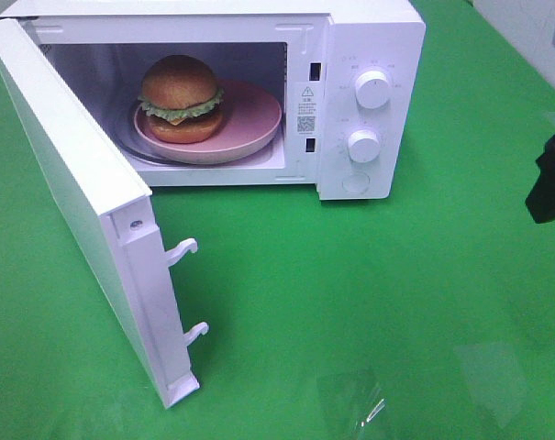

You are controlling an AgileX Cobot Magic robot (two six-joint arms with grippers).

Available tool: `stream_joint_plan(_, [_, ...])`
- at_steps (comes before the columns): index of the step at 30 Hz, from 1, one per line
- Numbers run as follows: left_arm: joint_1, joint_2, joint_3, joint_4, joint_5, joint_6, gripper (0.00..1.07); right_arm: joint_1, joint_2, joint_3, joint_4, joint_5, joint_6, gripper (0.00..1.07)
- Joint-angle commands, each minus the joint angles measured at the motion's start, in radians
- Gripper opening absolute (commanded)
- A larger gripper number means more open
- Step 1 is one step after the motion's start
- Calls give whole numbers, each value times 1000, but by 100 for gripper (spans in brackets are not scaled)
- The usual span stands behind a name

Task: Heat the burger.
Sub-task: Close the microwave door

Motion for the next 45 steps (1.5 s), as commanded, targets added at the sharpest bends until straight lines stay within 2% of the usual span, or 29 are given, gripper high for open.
stream_joint_plan(1, [4, -23, 3, -5, -12, 2, 100, -7, -49, 5, 3, 48, 37, 76])
stream_joint_plan(10, [4, -23, 3, -5, -12, 2, 100, -7, -253, 30, 5, 100, 71, 76])
stream_joint_plan(13, [4, -23, 3, -5, -12, 2, 100, -7, -271, 37, 5, 102, 71, 76])
stream_joint_plan(15, [4, -23, 3, -5, -12, 2, 100, -7, -367, 73, 2, 114, 71, 76])
stream_joint_plan(22, [4, -23, 3, -5, -12, 2, 100, -7, -499, 130, 0, 119, 77, 76])
stream_joint_plan(24, [4, -23, 3, -5, -12, 2, 100, -7, -634, 183, -3, 120, 94, 76])
stream_joint_plan(31, [4, -23, 3, -5, -12, 2, 100, -7, -830, 253, -2, 122, 125, 76])
stream_joint_plan(33, [4, -23, 3, -5, -12, 2, 100, -7, -948, 302, -5, 123, 148, 76])
stream_joint_plan(45, [4, -23, 3, -5, -12, 2, 100, -9, -1167, 348, -6, 171, 148, 76])
